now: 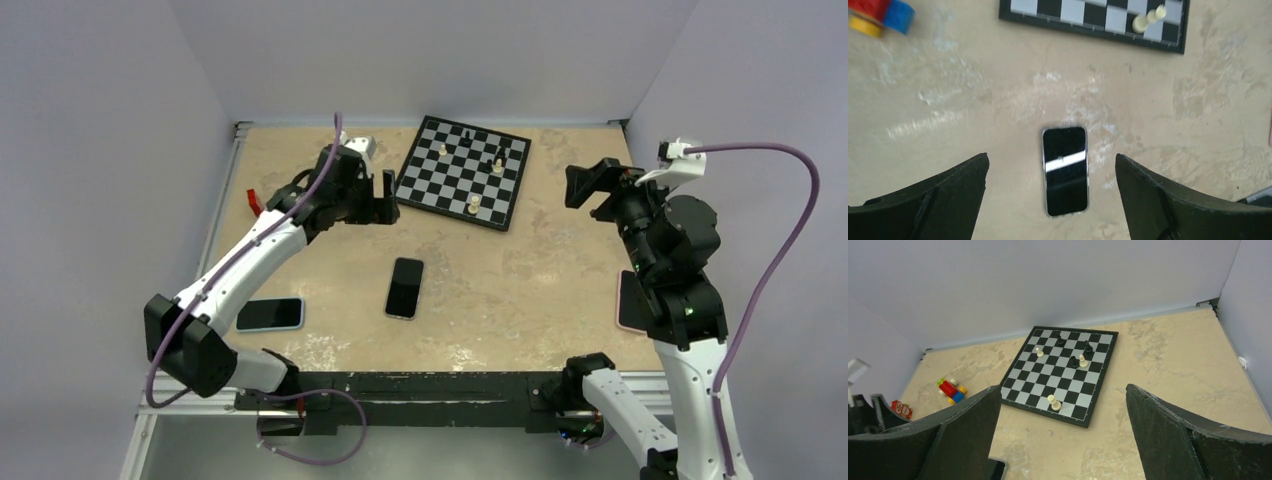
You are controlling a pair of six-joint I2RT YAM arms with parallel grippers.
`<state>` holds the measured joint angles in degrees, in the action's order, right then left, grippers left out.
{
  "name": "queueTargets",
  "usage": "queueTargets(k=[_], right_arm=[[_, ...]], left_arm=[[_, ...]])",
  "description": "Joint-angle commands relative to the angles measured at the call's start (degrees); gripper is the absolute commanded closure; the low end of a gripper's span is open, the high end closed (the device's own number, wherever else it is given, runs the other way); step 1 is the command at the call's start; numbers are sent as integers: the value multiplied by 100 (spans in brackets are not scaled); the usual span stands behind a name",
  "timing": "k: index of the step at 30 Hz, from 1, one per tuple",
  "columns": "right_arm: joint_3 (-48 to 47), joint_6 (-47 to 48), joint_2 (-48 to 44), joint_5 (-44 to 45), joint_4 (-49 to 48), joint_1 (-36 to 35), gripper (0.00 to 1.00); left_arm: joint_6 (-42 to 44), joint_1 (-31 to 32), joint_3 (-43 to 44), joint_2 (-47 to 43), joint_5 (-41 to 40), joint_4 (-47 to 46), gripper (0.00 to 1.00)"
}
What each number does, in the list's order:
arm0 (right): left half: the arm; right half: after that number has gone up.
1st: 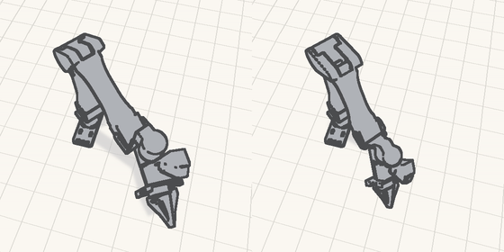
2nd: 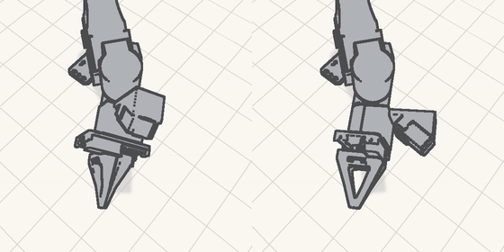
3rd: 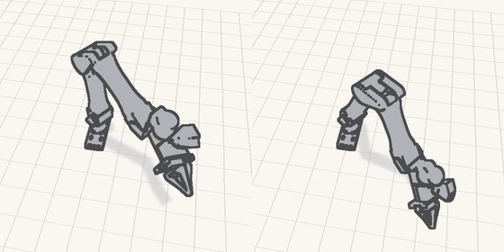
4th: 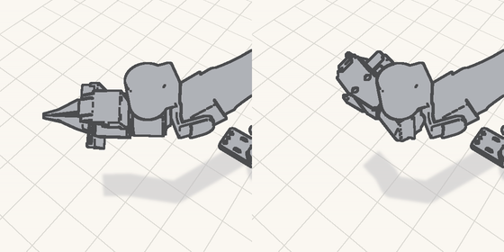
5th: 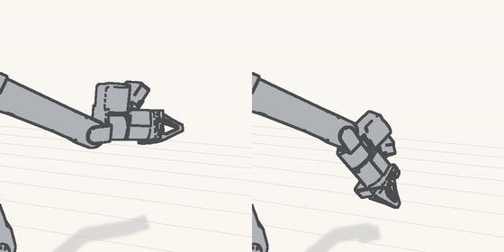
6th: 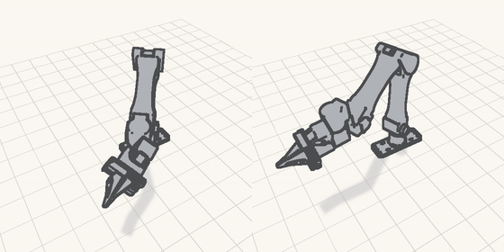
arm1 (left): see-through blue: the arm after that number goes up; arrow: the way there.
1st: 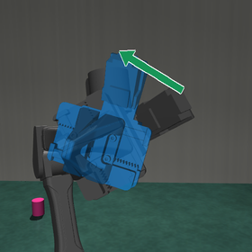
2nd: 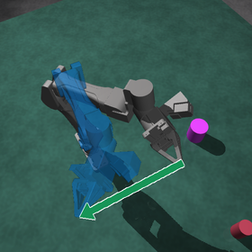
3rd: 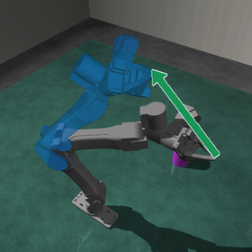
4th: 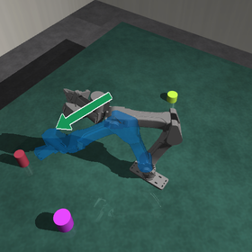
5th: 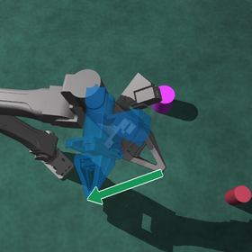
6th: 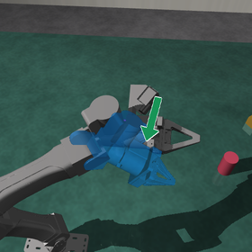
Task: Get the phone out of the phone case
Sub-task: Pick up the phone at the center of the board.
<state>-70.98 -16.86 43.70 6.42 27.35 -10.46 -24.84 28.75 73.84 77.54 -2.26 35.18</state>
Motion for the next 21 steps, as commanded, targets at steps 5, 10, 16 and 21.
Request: queueTargets(k=[5, 10, 16, 21], right_arm=[[336, -151, -1, -371, -441, -26, 1], [471, -149, 45, -494, -471, -24, 1], [680, -133, -124, -455, -487, -21, 1], [783, -102, -172, -456, -520, -24, 1]], left_arm=[[-891, 486, -471, 665, 594, 828, 0], [-900, 872, -348, 1378, 771, 780, 0], [-836, 1132, 197, 2298, 322, 1149, 0], [-890, 1231, 226, 2644, 15, 1221, 0]])
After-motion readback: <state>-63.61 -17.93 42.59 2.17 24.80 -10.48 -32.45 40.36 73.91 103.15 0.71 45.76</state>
